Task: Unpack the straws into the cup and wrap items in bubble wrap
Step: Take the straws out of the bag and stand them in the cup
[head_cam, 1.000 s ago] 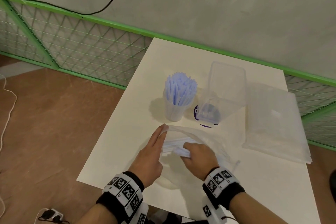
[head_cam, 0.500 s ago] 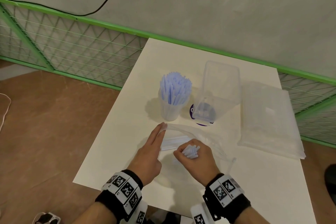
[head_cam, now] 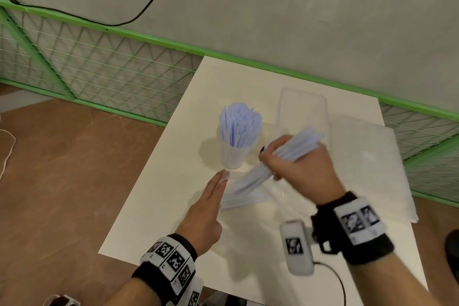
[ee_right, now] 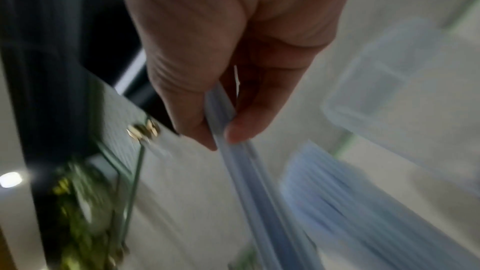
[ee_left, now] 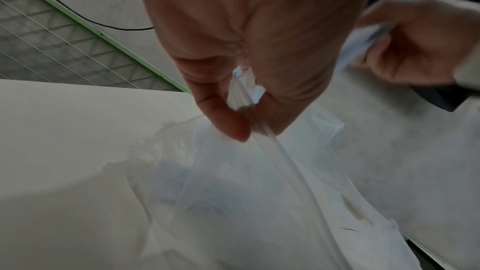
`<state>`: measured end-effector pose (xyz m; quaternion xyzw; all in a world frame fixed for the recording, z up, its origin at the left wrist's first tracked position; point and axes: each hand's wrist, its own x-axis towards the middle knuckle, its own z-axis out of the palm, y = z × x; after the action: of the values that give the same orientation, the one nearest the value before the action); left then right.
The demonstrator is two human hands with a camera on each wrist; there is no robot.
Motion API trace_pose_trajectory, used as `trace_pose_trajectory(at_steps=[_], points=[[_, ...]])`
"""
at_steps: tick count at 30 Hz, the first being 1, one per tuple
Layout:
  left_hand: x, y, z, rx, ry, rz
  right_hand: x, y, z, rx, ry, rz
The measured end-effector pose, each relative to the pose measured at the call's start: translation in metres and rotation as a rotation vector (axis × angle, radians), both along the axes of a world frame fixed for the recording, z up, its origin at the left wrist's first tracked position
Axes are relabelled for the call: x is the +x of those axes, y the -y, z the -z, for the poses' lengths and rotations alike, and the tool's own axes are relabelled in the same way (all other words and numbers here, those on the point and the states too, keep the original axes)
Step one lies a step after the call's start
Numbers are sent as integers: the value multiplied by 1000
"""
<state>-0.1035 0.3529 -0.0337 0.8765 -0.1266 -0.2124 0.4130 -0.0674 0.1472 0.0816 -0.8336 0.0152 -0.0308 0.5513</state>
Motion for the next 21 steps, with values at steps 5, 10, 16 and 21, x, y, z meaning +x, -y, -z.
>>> trace_pose_trajectory(at_steps=[5,10,16,21], points=[[-1,1,0,6,-2,4,57,2,-34,-138,44,-79],[-1,2,0,-30,-11,2,93,-15,-32,-324,80,-118],[-2,-1,1,-31,-2,-12,113,-17,-28,-444,142,-187],[-1,1,2,-26,10,-11,115,-27,11,-565,67,-295]])
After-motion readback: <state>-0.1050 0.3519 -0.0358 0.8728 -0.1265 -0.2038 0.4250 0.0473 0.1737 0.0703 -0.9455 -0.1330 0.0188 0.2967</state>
